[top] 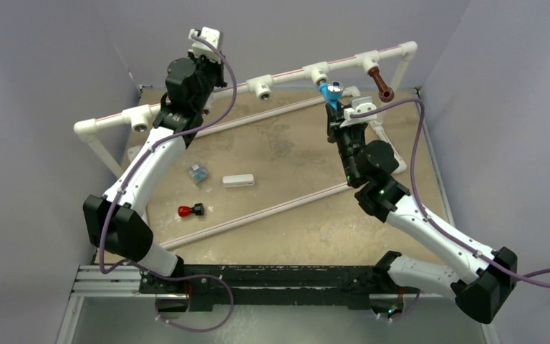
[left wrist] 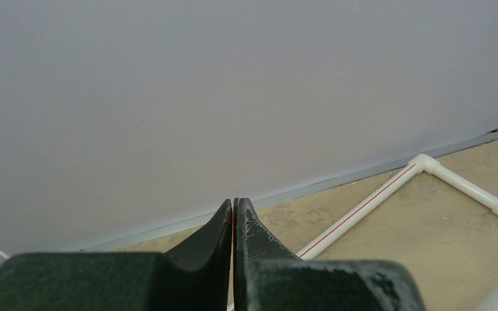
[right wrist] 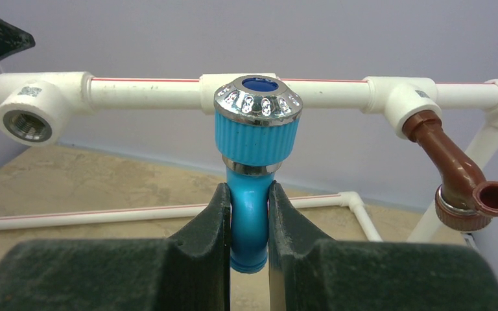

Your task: Install the water faucets

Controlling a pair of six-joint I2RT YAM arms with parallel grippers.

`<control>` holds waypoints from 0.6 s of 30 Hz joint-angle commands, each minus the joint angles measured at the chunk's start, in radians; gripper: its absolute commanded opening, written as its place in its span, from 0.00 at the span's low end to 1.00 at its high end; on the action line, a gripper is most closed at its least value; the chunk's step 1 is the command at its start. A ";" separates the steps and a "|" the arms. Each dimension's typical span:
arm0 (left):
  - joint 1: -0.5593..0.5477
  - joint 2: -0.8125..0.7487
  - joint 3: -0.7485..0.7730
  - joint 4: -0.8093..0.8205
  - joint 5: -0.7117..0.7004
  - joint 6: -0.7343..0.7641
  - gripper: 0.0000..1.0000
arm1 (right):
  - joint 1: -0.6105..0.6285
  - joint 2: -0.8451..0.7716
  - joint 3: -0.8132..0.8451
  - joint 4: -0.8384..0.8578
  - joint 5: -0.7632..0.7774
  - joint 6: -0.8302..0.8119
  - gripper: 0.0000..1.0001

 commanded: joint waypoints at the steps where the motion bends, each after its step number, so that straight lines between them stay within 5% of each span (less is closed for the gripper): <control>1: -0.003 -0.010 -0.039 -0.078 0.009 0.014 0.00 | -0.005 0.015 0.027 0.087 -0.008 -0.033 0.00; 18: -0.002 0.002 -0.039 -0.080 0.012 0.021 0.00 | -0.011 0.010 -0.067 0.120 -0.203 -0.426 0.00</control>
